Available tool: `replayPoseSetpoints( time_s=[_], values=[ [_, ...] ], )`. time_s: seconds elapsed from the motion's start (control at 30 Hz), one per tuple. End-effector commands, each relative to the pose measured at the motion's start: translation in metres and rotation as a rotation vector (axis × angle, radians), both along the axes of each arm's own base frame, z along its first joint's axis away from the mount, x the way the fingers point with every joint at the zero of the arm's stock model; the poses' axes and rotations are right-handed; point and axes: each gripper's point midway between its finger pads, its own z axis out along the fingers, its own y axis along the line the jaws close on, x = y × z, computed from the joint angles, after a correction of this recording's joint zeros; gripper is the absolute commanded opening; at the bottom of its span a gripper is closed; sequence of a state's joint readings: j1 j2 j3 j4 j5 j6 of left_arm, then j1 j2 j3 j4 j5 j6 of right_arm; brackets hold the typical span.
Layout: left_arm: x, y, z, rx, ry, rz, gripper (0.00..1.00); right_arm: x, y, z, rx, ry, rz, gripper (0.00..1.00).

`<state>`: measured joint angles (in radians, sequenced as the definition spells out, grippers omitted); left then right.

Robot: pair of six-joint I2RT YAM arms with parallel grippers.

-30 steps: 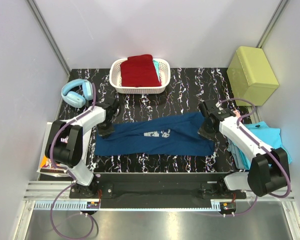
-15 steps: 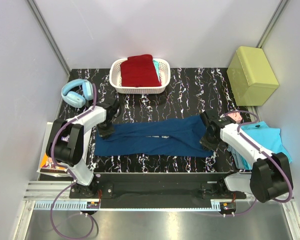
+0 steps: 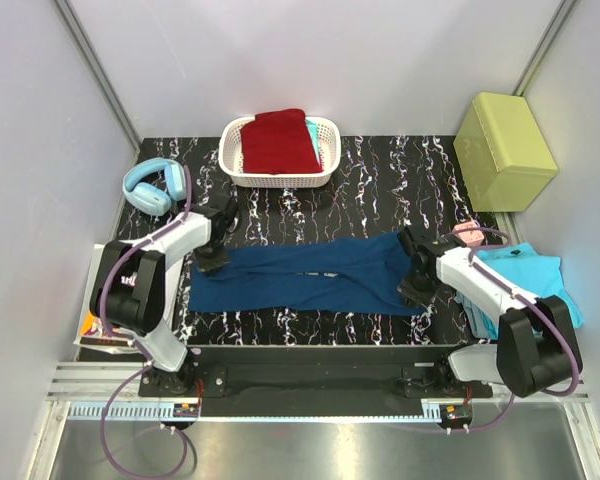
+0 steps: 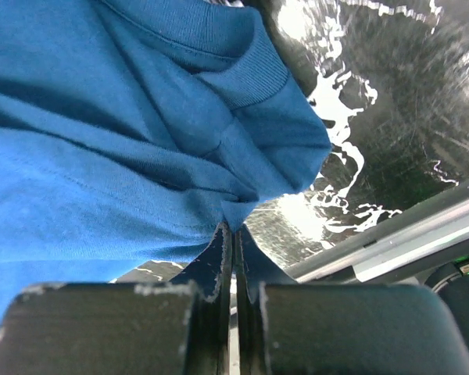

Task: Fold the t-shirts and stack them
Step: Fold the other side of the tshirt into a rectangle

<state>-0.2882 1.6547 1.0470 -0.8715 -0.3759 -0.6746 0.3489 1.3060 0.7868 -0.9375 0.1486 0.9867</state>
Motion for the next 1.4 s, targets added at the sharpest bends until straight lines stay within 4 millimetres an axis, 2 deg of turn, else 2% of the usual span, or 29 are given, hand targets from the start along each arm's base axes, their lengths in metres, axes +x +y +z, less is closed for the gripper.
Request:
replayPoseSetpoints(
  time_s=[0.0,0.07,0.1,0.17,0.2,0.27,0.3,0.33,0.4,0.43,0.47,0.53,0.57,0.6,0.67,0.7,0.73,0.77,0.8,0.87,0.9,0.93,1.1,1.37],
  values=[
    [0.006,-0.004,0.0,-0.014,-0.017,-0.007,0.1,-0.002,0.004,-0.002,0.014,0.009,-0.006,0.0],
    [0.009,-0.005,0.003,-0.025,-0.043,-0.013,0.15,0.012,0.002,0.014,0.006,-0.095,0.004,0.0],
    [0.011,-0.006,0.01,-0.031,-0.073,-0.02,0.21,0.019,0.001,0.023,0.008,-0.143,0.012,0.0],
    [0.018,-0.008,0.02,-0.037,-0.119,-0.031,0.29,0.039,0.0,0.05,0.006,-0.29,0.037,0.03],
    [0.023,-0.01,0.032,-0.043,-0.169,-0.044,0.34,0.046,0.0,0.059,0.004,-0.335,0.053,0.19],
    [0.03,-0.012,0.046,-0.041,-0.217,-0.061,0.51,0.062,-0.002,0.08,-0.028,-0.406,0.112,0.37],
    [0.036,-0.015,0.058,-0.045,-0.26,-0.067,0.57,0.068,-0.003,0.083,-0.055,-0.412,0.166,0.6],
    [0.038,-0.016,0.063,-0.047,-0.279,-0.071,0.68,0.08,-0.004,0.097,-0.074,-0.448,0.172,0.69],
    [0.045,-0.021,0.077,-0.053,-0.326,-0.076,0.75,0.091,-0.005,0.103,-0.11,-0.461,0.217,0.81],
    [0.047,-0.021,0.08,-0.055,-0.335,-0.077,0.79,0.101,-0.002,0.114,-0.108,-0.498,0.219,0.83],
    [0.049,-0.023,0.082,-0.057,-0.345,-0.078,0.83,0.106,-0.001,0.116,-0.11,-0.511,0.223,0.83],
    [0.056,-0.026,0.081,-0.059,-0.341,-0.084,0.84,0.12,0.009,0.119,-0.086,-0.531,0.254,0.82],
    [0.058,-0.027,0.079,-0.059,-0.334,-0.086,0.82,0.123,0.012,0.117,-0.077,-0.53,0.265,0.81],
    [0.062,-0.029,0.079,-0.065,-0.333,-0.086,0.81,0.127,0.019,0.106,-0.056,-0.502,0.289,0.79],
    [0.069,-0.032,0.073,-0.068,-0.32,-0.088,0.78,0.14,0.03,0.104,-0.032,-0.506,0.326,0.64],
    [0.074,-0.034,0.075,-0.076,-0.329,-0.092,0.78,0.144,0.035,0.091,-0.022,-0.466,0.347,0.58],
    [0.079,-0.036,0.074,-0.084,-0.338,-0.095,0.78,0.151,0.04,0.092,-0.019,-0.467,0.361,0.44],
    [0.084,-0.035,0.073,-0.091,-0.339,-0.09,0.77,0.154,0.042,0.088,-0.013,-0.451,0.372,0.36],
    [0.087,-0.037,0.07,-0.105,-0.333,-0.092,0.77,0.157,0.045,0.074,-0.007,-0.411,0.38,0.28],
    [0.098,-0.038,0.063,-0.123,-0.314,-0.086,0.75,0.165,0.049,0.069,0.006,-0.393,0.383,0.14],
    [0.101,-0.041,0.061,-0.138,-0.306,-0.088,0.75,0.167,0.054,0.058,0.036,-0.361,0.389,0.14],
    [0.101,-0.041,0.059,-0.14,-0.296,-0.087,0.75,0.17,0.057,0.059,0.049,-0.359,0.388,0.14],
    [0.1,-0.044,0.05,-0.154,-0.272,-0.087,0.74,0.167,0.073,0.054,0.133,-0.337,0.389,0.3],
    [0.089,-0.045,0.037,-0.172,-0.246,-0.088,0.75,0.146,0.075,0.042,0.188,-0.315,0.368,0.32]
  ],
)
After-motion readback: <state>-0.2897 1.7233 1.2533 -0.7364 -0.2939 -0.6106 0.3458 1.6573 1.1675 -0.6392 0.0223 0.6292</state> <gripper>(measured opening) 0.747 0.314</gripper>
